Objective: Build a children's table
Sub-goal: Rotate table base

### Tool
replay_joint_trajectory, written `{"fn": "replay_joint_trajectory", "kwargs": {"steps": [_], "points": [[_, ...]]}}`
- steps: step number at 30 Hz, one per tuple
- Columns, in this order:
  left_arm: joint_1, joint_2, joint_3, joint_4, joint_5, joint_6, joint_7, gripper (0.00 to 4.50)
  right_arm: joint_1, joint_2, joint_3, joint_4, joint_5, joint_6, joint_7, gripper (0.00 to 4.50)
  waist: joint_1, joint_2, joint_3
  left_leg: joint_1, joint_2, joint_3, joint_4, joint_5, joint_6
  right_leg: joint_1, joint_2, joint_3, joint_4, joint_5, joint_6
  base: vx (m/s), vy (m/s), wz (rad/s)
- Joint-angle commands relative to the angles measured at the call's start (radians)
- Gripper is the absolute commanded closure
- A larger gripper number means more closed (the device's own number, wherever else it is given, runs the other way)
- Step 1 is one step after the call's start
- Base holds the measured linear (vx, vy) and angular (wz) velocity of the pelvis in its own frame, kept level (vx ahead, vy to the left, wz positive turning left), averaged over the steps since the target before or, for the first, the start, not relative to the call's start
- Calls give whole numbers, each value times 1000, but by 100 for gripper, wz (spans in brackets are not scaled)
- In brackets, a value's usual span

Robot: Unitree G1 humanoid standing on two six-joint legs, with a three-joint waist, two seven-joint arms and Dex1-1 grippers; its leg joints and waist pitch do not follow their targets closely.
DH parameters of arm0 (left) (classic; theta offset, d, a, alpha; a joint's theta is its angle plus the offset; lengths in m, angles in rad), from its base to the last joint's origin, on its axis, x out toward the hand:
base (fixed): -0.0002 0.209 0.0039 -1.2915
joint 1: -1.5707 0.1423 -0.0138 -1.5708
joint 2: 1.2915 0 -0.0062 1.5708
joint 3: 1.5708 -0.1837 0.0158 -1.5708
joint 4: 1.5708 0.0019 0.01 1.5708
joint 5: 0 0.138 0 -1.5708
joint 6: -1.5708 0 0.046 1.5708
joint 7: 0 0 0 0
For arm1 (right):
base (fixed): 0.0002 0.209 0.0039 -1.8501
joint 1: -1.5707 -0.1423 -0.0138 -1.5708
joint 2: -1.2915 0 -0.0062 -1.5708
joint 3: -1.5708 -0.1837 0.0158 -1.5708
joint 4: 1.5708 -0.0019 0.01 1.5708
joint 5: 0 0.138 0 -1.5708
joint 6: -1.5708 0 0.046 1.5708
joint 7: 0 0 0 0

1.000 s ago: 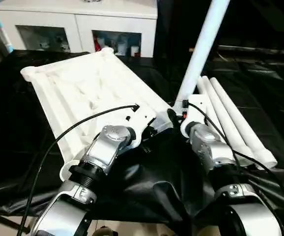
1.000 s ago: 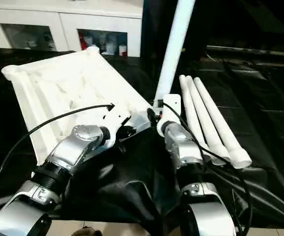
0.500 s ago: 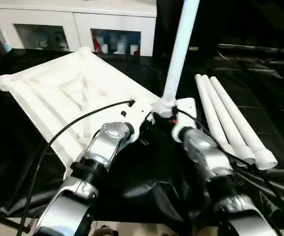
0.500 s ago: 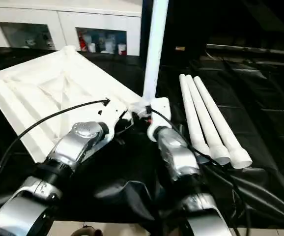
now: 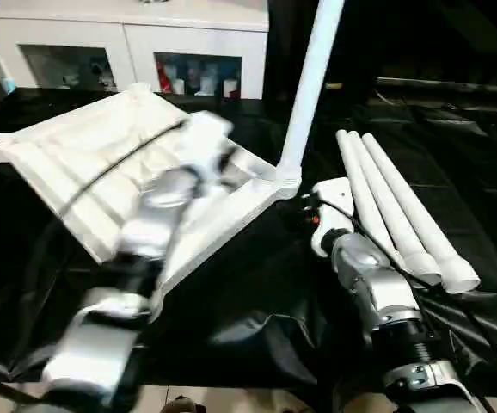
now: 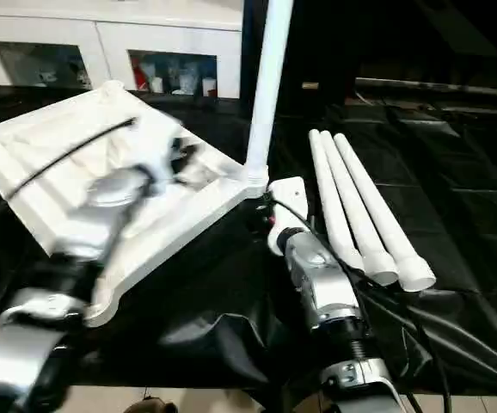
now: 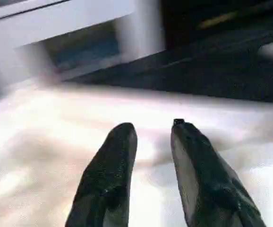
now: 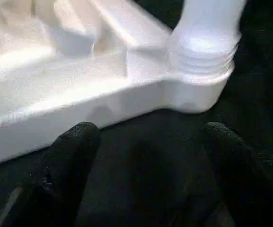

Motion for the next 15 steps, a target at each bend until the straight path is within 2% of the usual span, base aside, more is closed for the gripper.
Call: {"fn": "replay_joint_trajectory", "kwargs": {"steps": [1, 2, 3, 4, 5, 6, 7, 9, 10, 11, 13, 15], "points": [[34, 42, 66, -65, 50, 48, 96, 306, -24, 2, -6, 34, -5, 12, -4, 62, 1, 12, -76, 21, 61, -32, -77, -194, -5, 50, -93, 54, -60, -140, -189, 0, 0, 0], [65, 72, 91, -92, 78, 56, 134, 306, -36, 4, -7, 52, -8, 12, -9, 62, 3, 15, -73, 24, 60, -30, -77, -199, -7, 45, -90, 53, -63, -148, -187, 0, 0, 0], [96, 97, 114, -117, 96, 61, 162, 306, -45, 7, -8, 63, -10, 16, -14, 62, 2, 13, -71, 24, 59, -29, -79, -201, -8, 44, -88, 53, -65, -153, -185, 0, 0, 0], [96, 97, 114, -117, 96, 61, 162, 306, -45, 7, -8, 63, -10, 16, -14, 62, 3, 16, -71, 25, 60, -29, -80, -206, -12, 42, -86, 53, -64, -156, -184, 0, 0, 0], [140, 123, 148, -151, 115, 75, 188, 306, -59, 12, -10, 79, -10, 19, -19, 62, 13, 18, -70, 36, 62, -27, -79, -226, -21, 33, -86, 54, -67, -163, -183, 0, 0, 0], [174, 140, 167, -170, 127, 87, 200, 306, -70, 17, -10, 91, -10, 18, -20, 62, 12, 18, -70, 34, 65, -29, -80, -235, -26, 33, -88, 56, -63, -159, -188, 0, 0, 0], [221, 160, 187, -190, 145, 105, 211, 306, -84, 23, -8, 105, -10, 17, -20, 62, 10, 12, -64, 27, 61, -29, -87, -252, -30, 35, -85, 54, -67, -189, -177, 0, 0, 0], [282, 182, 196, -221, 157, 140, 213, 306, -100, 31, 1, 119, -9, 19, -13, 62, 11, 16, -61, 34, 63, -31, -89, -303, -46, 27, -89, 57, -71, -241, -163, 0, 0, 0], [286, 182, 195, -226, 157, 145, 212, 306, -101, 32, 2, 120, -9, 19, -12, 62, 11, 16, -61, 34, 63, -31, -89, -303, -46, 27, -89, 57, -71, -241, -163, 0, 0, 0], [302, 182, 193, -245, 156, 165, 208, 306, -105, 34, 5, 124, -9, 19, -9, 62, 13, 16, -59, 37, 62, -32, -91, -335, -56, 23, -90, 59, -76, -283, -150, 0, 0, 0], [344, 172, 157, -305, 122, 239, 129, 306, -120, 42, 9, 150, -9, 10, -3, 62, 14, 12, -58, 37, 62, -33, -93, -348, -61, 22, -91, 59, -78, -291, -148, 0, 0, 0], [368, 170, 118, -336, 101, 304, 59, 306, -130, 45, 9, 172, -9, 3, 0, 62, 15, 13, -57, 38, 62, -34, -94, -364, -70, 19, -92, 60, -79, -300, -149, 0, 0, 0]]}}
